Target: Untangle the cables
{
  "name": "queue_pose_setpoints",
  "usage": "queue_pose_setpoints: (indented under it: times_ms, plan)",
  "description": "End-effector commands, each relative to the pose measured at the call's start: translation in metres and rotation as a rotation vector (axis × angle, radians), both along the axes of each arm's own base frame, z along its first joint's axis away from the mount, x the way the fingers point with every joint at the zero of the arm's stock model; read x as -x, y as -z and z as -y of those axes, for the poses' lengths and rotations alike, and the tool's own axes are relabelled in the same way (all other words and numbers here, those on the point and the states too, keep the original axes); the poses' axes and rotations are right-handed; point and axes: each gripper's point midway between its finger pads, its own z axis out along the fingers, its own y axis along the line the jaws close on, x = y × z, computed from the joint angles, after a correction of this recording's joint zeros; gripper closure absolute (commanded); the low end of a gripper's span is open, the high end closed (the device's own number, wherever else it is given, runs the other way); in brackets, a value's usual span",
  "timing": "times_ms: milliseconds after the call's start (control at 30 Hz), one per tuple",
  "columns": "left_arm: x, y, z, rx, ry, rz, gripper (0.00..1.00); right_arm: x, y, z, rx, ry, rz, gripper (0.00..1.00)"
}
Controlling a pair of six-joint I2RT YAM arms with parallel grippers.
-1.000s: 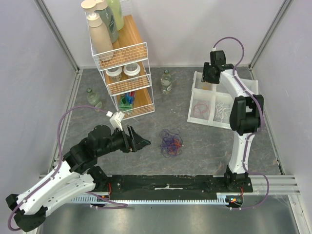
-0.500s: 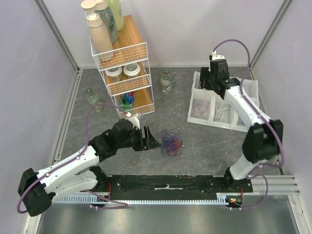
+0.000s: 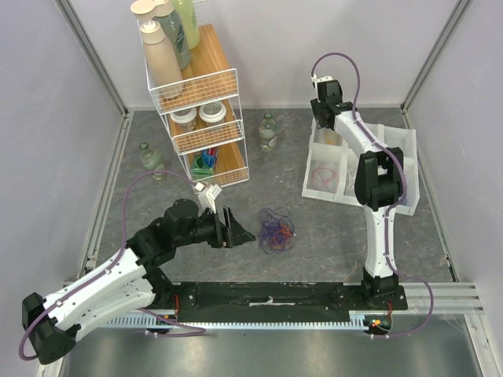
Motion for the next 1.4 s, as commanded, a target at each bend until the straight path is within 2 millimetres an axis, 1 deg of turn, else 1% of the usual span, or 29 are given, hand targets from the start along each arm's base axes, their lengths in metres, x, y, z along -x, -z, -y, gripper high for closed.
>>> queue_pose_setpoints:
  times_ms: [0,167,233,267,433,567,600,667,733,767,800,833,867,1000,1033,1100,1133,1167,1300,1367]
  plan:
    - [0.004,0.002,0.004,-0.051,0.09,0.03,0.21,-0.019,-0.011,0.012,0.181,-0.09,0.001,0.41]
    - [0.005,0.01,0.013,-0.071,0.156,0.024,0.21,-0.024,0.011,0.01,0.24,-0.155,-0.04,0.43]
    - [0.005,0.012,0.014,-0.086,0.178,0.028,0.2,-0.025,0.018,0.012,0.251,-0.164,-0.049,0.42]
    - [0.005,0.012,0.015,-0.093,0.186,0.032,0.2,-0.027,0.02,0.01,0.256,-0.175,-0.045,0.42]
    - [0.002,0.012,0.014,-0.127,0.205,0.048,0.2,-0.032,0.036,0.019,0.31,-0.159,-0.059,0.42]
    - [0.006,0.012,0.011,-0.143,0.219,0.038,0.21,-0.036,0.045,0.02,0.327,-0.152,-0.064,0.43]
    - [0.007,0.012,0.01,-0.147,0.219,0.036,0.21,-0.036,0.05,0.02,0.331,-0.15,-0.073,0.44]
    - [0.008,0.011,0.007,-0.148,0.215,0.033,0.21,-0.036,0.053,0.022,0.338,-0.138,-0.077,0.48]
    - [0.01,0.011,0.005,-0.148,0.207,0.026,0.21,-0.037,0.055,0.023,0.334,-0.128,-0.07,0.56]
    - [0.011,0.011,0.004,-0.144,0.204,0.02,0.21,-0.038,0.055,0.022,0.331,-0.126,-0.067,0.62]
    - [0.011,0.01,0.004,-0.14,0.196,0.013,0.21,-0.038,0.053,0.022,0.325,-0.12,-0.06,0.69]
    - [0.012,0.009,0.003,-0.135,0.193,0.01,0.21,-0.038,0.05,0.022,0.317,-0.116,-0.055,0.72]
    - [0.013,0.009,0.003,-0.129,0.185,0.002,0.21,-0.037,0.045,0.017,0.304,-0.119,-0.044,0.77]
    - [0.015,0.004,0.002,-0.086,0.148,-0.025,0.22,-0.033,0.021,0.007,0.22,-0.13,0.002,0.92]
    - [0.015,0.002,0.003,-0.072,0.139,-0.032,0.22,-0.031,0.015,0.007,0.203,-0.122,0.013,1.0]
    - [0.017,-0.001,0.005,-0.035,0.129,-0.052,0.22,-0.025,-0.002,0.004,0.171,-0.113,0.04,1.0]
    - [0.018,-0.003,0.006,-0.015,0.123,-0.063,0.23,-0.022,-0.016,0.004,0.151,-0.104,0.062,1.0]
    - [0.019,-0.005,0.006,0.006,0.116,-0.071,0.23,-0.018,-0.024,0.003,0.137,-0.106,0.073,1.0]
    - [0.022,-0.011,0.002,0.065,0.069,-0.094,0.24,-0.001,-0.047,0.004,0.087,-0.09,0.102,1.0]
    - [0.023,-0.013,-0.003,0.079,0.037,-0.093,0.24,0.006,-0.051,0.002,0.054,-0.093,0.108,1.0]
